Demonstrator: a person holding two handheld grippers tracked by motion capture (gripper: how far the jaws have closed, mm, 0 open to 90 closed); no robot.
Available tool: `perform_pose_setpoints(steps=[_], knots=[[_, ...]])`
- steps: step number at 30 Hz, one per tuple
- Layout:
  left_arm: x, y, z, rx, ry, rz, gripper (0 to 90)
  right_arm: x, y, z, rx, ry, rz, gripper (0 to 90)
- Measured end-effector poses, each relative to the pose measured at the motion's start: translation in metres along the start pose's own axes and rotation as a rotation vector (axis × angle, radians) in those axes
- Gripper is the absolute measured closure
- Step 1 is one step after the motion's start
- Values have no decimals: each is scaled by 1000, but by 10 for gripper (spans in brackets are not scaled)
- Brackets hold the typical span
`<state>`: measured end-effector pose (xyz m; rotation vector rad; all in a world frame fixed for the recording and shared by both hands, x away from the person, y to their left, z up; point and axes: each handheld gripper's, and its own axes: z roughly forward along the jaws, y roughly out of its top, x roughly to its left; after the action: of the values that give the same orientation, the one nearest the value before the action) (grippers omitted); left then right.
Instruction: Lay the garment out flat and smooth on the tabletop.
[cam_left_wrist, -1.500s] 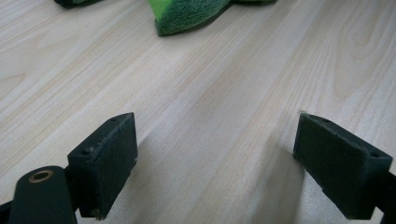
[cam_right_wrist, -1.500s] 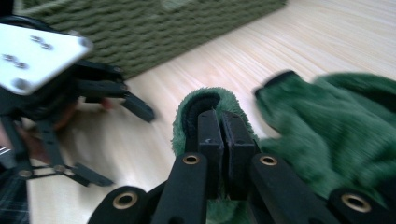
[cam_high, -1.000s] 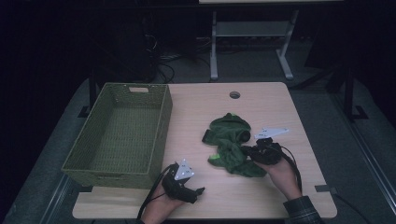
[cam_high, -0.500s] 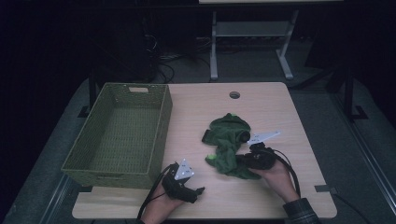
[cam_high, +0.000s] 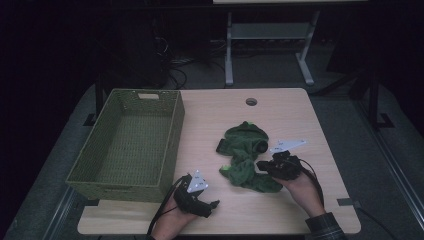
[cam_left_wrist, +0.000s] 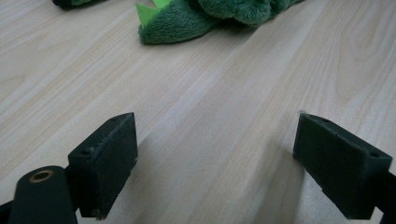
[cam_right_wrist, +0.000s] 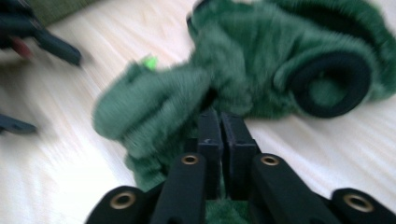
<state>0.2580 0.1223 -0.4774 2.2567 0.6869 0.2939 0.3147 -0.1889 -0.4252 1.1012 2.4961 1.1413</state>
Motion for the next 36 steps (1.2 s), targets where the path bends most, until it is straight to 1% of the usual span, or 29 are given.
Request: perform_pose_setpoints(steps=[2, 4, 6, 8, 12, 14, 16, 17, 19, 22, 23, 24, 27, 28, 29, 32, 34, 36], knots=[[0, 0, 0, -1, -1, -4, 130, 1, 3, -5, -41, 21, -4, 896], [0, 0, 0, -1, 2, -2, 130, 6, 6, -6, -70, 42, -8, 898], [0, 0, 0, -1, 1, -2, 129, 12, 9, -3, -70, 63, -16, 898], [0, 0, 0, 1, -1, -2, 129, 15, 10, 8, -41, 50, -29, 898], [0, 0, 0, 1, -1, -1, 129, 13, 9, 29, 22, 47, -27, 898], [0, 0, 0, 1, -1, -1, 129, 12, 7, 40, 60, 30, -45, 898], [0, 0, 0, 1, -1, -1, 129, 11, 5, 48, 85, 27, -36, 899], [0, 0, 0, 1, -1, -1, 129, 9, 4, 51, 87, 30, -39, 899], [0, 0, 0, 1, -1, -1, 128, 8, 3, 54, 86, 46, -29, 899], [0, 0, 0, 1, -1, -1, 129, 9, 4, 50, 79, 37, -36, 897], [0, 0, 0, 1, -1, -1, 128, 9, 4, 46, 68, 36, -26, 894], [0, 0, 0, 1, -1, -1, 128, 8, 5, 40, 56, 32, -32, 880], [0, 0, 0, 1, -1, -1, 129, 7, 6, 23, 7, 26, -28, 844], [0, 0, 0, 1, -1, -1, 129, 6, 6, 19, 0, 23, -29, 836], [0, 0, 0, 1, -1, -1, 129, 5, 5, 14, -11, 15, -37, 827], [0, 0, 0, 3, -2, 0, 129, 1, 0, 4, -24, 7, -37, 800], [1, 0, 0, 4, -4, 3, 130, -1, -3, -4, -31, -2, -22, 768], [2, 0, 0, 2, -5, 10, 133, -3, -8, -13, -35, -15, -19, 737]])
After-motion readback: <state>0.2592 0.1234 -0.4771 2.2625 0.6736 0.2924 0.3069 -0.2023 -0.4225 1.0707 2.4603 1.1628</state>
